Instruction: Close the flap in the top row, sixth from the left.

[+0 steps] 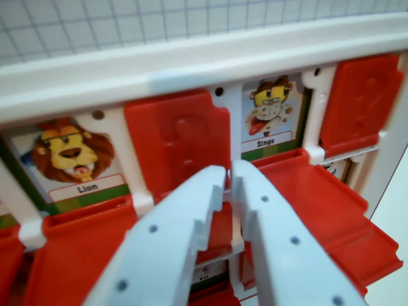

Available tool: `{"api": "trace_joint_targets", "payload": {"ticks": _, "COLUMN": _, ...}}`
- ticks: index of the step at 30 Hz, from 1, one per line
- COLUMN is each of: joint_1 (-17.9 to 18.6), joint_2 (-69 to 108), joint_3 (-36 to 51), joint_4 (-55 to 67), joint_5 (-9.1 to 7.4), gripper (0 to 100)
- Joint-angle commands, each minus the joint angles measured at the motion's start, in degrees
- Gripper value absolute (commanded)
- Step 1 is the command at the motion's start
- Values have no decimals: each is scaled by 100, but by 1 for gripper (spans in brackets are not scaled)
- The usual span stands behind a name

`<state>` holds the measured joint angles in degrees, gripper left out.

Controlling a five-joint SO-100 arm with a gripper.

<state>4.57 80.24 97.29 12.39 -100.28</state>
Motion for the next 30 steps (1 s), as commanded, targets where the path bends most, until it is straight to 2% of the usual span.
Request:
{"api": "trace_joint_targets", "payload": {"ticks": 1, "joint_1": 18, "joint_2": 721, "joint_3": -9, "joint_4": -18, "joint_5": -26, "gripper": 0}}
{"api": "trace_joint_targets", "payload": {"ticks": 5, "joint_1": 70, "joint_2": 1169, "joint_3": 237, "joint_4": 141, "joint_5": -62, "gripper": 0}}
{"api": "trace_joint_targets", "payload": {"ticks": 12, "joint_1": 97, "joint_2": 2452, "joint_3": 765, "joint_4": 677, "joint_5": 9, "gripper": 0}}
{"api": "trace_joint_targets", "payload": {"ticks": 23, "joint_1": 62, "joint_2": 6073, "joint_3": 3173, "joint_4": 1512, "joint_5": -44, "gripper": 0}}
{"api": "trace_joint_targets", "payload": {"ticks": 30, "joint_1": 18, "joint_2": 7813, "joint_3": 3823, "joint_4": 2531, "joint_5": -79, "gripper": 0}}
